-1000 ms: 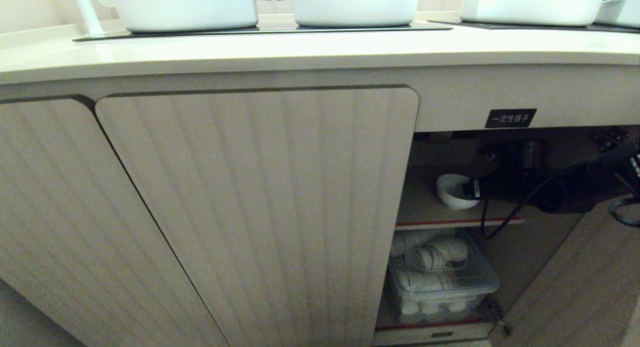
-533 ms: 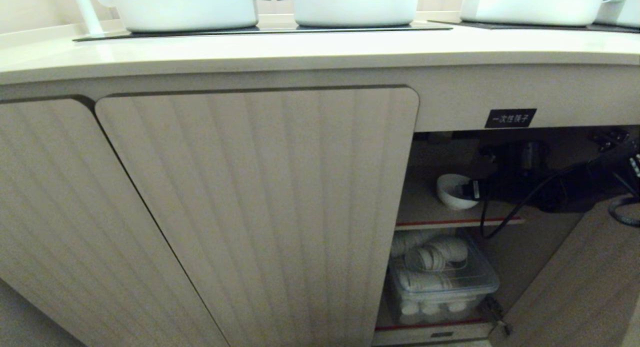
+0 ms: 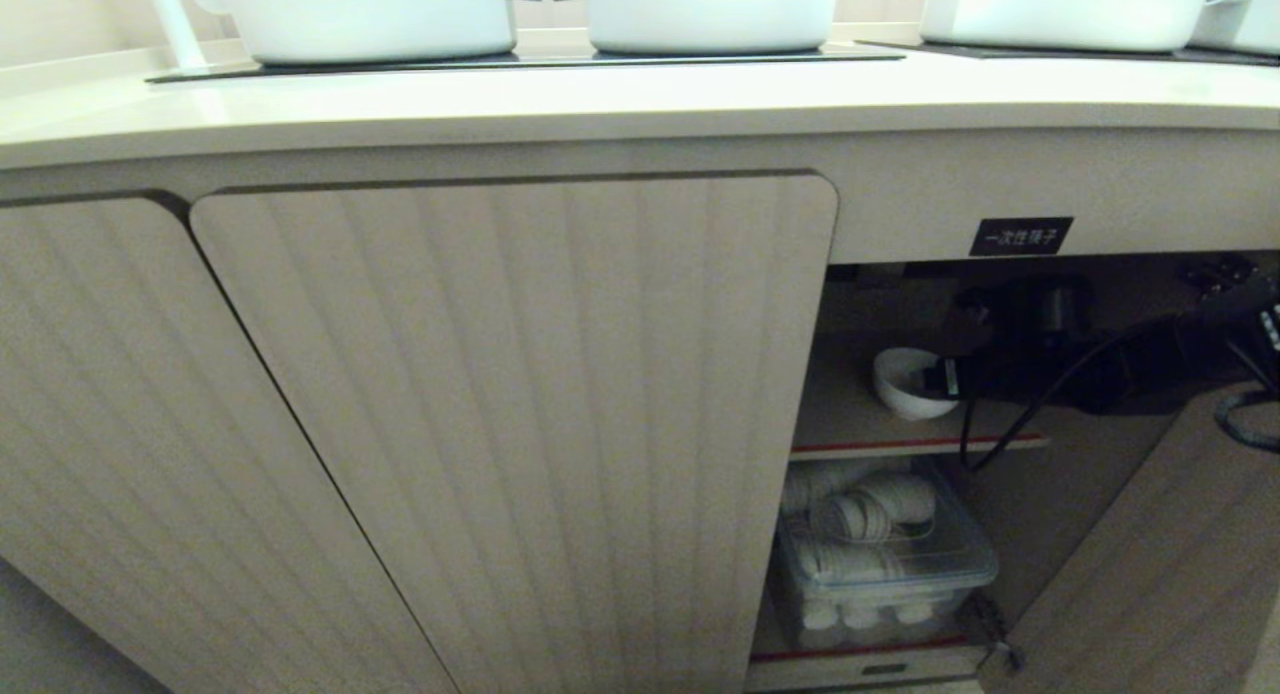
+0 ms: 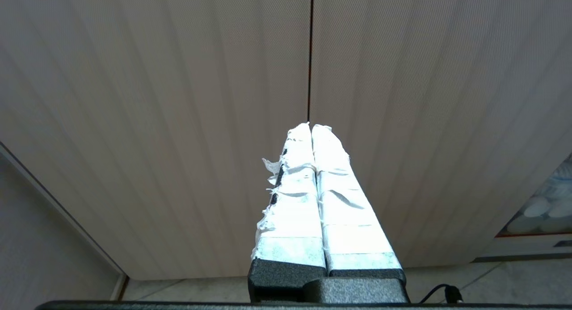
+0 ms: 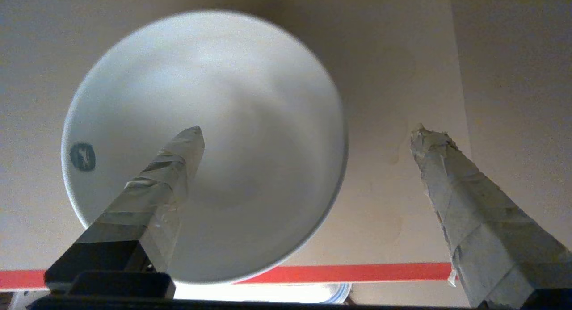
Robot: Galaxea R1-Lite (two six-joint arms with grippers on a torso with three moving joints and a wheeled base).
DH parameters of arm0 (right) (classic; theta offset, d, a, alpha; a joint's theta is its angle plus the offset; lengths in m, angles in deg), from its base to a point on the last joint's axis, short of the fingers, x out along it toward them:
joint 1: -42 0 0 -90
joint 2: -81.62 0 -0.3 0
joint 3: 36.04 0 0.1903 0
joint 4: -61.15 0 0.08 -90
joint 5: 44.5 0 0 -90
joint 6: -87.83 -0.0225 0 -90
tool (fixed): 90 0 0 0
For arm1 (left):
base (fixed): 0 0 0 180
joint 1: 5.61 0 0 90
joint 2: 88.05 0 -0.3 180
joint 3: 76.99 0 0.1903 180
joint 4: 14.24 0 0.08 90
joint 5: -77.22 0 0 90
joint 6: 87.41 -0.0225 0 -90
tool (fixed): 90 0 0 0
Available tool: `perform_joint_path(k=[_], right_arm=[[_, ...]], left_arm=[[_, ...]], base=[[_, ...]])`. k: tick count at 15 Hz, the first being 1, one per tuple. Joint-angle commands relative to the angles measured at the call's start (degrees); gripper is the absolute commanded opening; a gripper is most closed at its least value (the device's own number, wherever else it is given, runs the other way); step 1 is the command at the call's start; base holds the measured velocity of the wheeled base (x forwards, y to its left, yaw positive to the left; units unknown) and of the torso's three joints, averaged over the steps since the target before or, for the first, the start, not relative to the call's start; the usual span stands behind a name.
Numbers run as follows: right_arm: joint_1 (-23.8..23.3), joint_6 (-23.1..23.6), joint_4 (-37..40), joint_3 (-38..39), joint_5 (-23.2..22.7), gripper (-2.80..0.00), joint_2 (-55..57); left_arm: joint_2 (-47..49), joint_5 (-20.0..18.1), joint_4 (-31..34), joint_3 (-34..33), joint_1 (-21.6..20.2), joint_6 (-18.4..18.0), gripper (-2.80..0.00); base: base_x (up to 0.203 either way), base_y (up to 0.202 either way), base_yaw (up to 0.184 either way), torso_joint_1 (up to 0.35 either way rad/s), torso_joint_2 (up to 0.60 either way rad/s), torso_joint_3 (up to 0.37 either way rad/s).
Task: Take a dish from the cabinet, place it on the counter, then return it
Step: Take the bowl from the cabinet
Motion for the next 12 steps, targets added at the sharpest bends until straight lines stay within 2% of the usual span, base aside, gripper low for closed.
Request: perform_joint_path(k=[1,12], right_arm=[[-0.01,0.05,0.23,-0.91,-0.02,0.0,0.41],[-0.01,0.05,1.34,-1.17,0.04,0.0,1.11]], left_arm=[[-0.02,-0.04,0.0,0.0,0.0,0.0,-2.8],[-0.02,-0.04,0.0,0.0,0.0,0.0,-2.8]], base=[[0.0,0.0,0.0,0.0,0.0,0.0],[0.0,0.0,0.0,0.0,0.0,0.0]])
